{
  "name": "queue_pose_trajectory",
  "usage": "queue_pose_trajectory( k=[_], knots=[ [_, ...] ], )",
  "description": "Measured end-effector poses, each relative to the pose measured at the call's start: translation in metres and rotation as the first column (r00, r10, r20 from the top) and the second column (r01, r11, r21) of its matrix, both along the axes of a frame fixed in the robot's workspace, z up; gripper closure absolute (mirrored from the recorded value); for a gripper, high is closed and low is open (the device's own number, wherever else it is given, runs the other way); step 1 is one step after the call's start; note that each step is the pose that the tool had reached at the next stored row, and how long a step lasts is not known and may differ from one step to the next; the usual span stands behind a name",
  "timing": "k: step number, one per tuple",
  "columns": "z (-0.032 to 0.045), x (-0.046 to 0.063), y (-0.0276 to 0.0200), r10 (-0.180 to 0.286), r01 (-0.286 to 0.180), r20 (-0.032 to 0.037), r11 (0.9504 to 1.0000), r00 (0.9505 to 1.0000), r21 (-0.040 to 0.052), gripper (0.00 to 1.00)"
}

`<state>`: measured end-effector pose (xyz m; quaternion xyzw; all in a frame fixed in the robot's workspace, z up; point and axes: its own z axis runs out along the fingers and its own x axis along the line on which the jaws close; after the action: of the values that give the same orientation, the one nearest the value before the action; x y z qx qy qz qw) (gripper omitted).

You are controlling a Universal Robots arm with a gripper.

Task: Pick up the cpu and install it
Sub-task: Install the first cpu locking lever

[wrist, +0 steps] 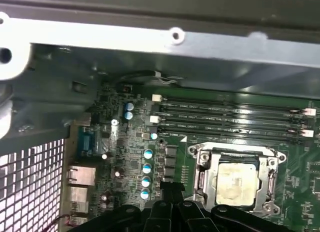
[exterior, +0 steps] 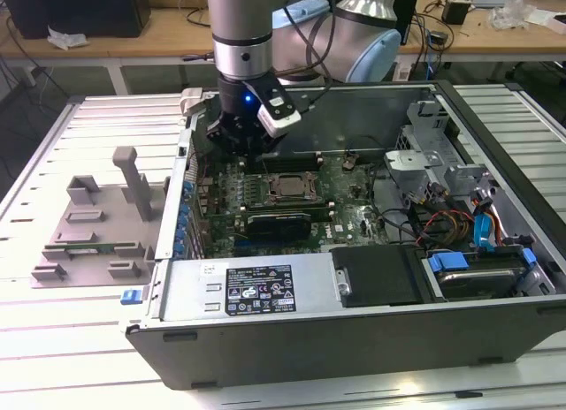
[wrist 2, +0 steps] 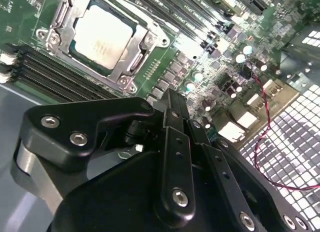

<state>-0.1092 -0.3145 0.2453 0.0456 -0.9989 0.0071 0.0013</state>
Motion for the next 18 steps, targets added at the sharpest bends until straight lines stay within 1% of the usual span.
queue_pose_trajectory(
  k=[1, 2, 3, 4, 7, 9, 13, 14, 16, 18],
  knots=[
    [0.0000, 0.000, 0.0000, 0.000, 0.000, 0.0045, 1.0000, 1.0000, 0.0055, 0.89],
    [0.0003, 0.000, 0.0000, 0.000, 0.000, 0.0056, 1.0000, 1.0000, 0.0061, 0.89],
    [0.0011, 0.000, 0.0000, 0.000, 0.000, 0.0060, 1.0000, 1.0000, 0.0061, 0.89],
    [0.0047, 0.000, 0.0000, 0.000, 0.000, 0.0061, 1.0000, 1.0000, 0.0061, 0.89],
    [0.0120, 0.000, 0.0000, 0.000, 0.000, 0.0063, 1.0000, 1.0000, 0.0061, 0.89],
    [0.0150, 0.000, 0.0001, 0.000, 0.000, 0.0063, 1.0000, 1.0000, 0.0061, 0.89],
    [0.0152, 0.000, 0.0001, 0.000, 0.000, 0.0065, 1.0000, 1.0000, 0.0060, 0.89],
    [0.0152, 0.000, 0.0001, 0.000, 0.000, 0.0056, 1.0000, 1.0000, 0.0067, 0.89],
    [0.0152, 0.000, -0.0001, 0.000, 0.000, 0.0023, 0.9999, 1.0000, 0.0102, 0.89],
    [0.0151, 0.000, -0.0003, 0.000, 0.000, 0.0020, 0.9999, 1.0000, 0.0149, 0.89]
  ],
)
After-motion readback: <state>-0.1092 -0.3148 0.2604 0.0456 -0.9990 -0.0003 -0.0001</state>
